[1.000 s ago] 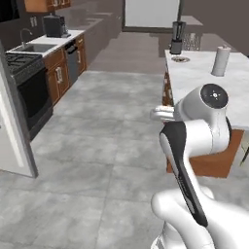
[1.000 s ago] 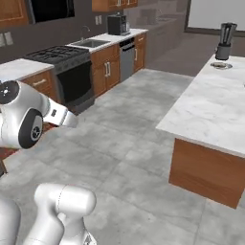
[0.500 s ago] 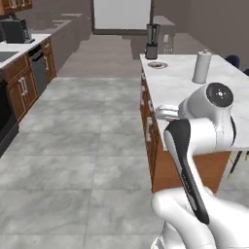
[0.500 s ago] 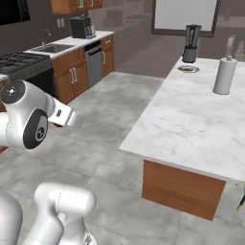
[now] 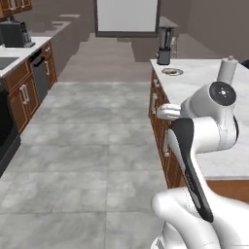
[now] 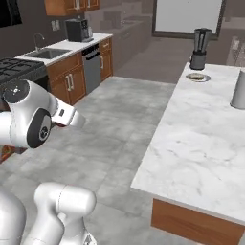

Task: Pick the banana and mango from the fridge and place them on the plate next to the blender to make a fruit smoothie.

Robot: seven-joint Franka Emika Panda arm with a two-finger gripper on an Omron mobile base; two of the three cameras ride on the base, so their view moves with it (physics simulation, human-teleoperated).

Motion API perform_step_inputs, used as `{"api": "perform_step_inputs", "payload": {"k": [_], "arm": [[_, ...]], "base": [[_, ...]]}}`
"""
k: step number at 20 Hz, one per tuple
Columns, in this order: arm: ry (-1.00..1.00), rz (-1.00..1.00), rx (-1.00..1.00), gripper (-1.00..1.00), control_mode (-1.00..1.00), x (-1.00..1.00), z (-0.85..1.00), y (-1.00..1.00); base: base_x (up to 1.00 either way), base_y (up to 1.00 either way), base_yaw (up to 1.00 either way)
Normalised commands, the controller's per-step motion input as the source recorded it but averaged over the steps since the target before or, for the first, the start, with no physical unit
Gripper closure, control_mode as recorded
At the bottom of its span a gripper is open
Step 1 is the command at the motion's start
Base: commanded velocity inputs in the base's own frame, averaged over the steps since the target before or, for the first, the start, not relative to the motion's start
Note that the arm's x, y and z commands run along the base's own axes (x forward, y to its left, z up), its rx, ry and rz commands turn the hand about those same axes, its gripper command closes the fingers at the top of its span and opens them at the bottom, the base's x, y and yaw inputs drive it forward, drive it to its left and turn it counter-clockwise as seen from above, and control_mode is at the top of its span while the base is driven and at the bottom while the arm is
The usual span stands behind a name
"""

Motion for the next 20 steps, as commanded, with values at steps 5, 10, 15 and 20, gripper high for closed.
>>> {"api": "perform_step_inputs", "payload": {"k": [5,10,15,20], "arm": [[0.0,0.0,0.0,1.0,1.0,0.0,0.0,0.0],[0.0,0.0,0.0,1.0,1.0,0.0,0.0,0.0],[0.0,0.0,0.0,1.0,1.0,0.0,0.0,0.0],[0.0,0.0,0.0,1.0,1.0,0.0,0.0,0.0]], "base": [[0.8,0.82,-0.11],[1.0,0.22,-0.16],[1.0,0.02,-0.19],[1.0,0.0,-0.2]]}}
